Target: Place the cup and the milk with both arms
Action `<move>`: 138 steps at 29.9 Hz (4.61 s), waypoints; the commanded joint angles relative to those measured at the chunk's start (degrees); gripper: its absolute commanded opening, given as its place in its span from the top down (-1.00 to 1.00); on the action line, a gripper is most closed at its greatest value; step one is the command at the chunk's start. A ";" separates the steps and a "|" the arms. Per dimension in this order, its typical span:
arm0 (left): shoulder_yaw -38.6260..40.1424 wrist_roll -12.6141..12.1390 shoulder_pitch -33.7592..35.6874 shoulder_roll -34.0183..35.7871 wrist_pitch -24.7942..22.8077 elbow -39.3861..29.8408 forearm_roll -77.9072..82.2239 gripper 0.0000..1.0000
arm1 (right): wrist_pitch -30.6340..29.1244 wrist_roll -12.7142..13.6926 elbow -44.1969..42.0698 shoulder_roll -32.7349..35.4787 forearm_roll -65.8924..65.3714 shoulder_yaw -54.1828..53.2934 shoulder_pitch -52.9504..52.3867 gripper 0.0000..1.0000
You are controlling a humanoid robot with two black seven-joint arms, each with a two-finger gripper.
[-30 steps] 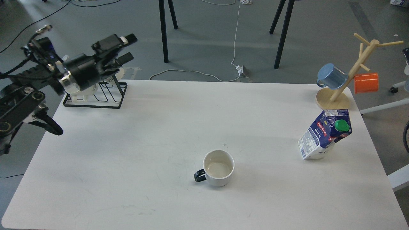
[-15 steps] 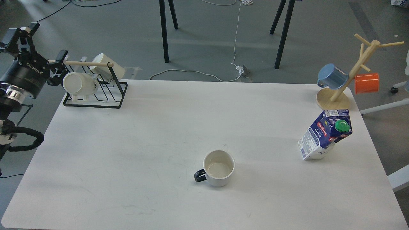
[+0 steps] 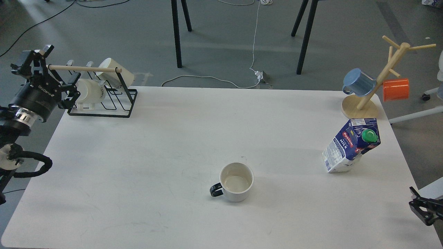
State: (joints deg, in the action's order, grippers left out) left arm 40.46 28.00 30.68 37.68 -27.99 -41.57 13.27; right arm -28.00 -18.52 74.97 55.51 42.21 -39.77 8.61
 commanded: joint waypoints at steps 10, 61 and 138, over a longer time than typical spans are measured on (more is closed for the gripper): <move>-0.47 0.00 -1.50 -0.42 -0.01 0.79 0.00 -0.99 | 0.00 -0.02 -4.48 -15.51 -5.12 3.30 -7.30 -0.98; -1.52 0.00 -3.61 -2.00 -0.01 1.76 1.93 -0.99 | 0.00 -1.69 -5.45 -29.05 3.06 -2.15 -12.83 -0.84; -2.05 0.00 -5.10 -1.91 -0.01 1.76 4.57 -0.99 | 0.00 -2.39 6.68 -36.26 -17.33 4.26 -2.81 -0.39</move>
State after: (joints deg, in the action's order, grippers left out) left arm 38.41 28.00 25.64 35.73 -28.00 -39.82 17.85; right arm -28.00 -20.91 81.56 18.99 24.78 -35.50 5.80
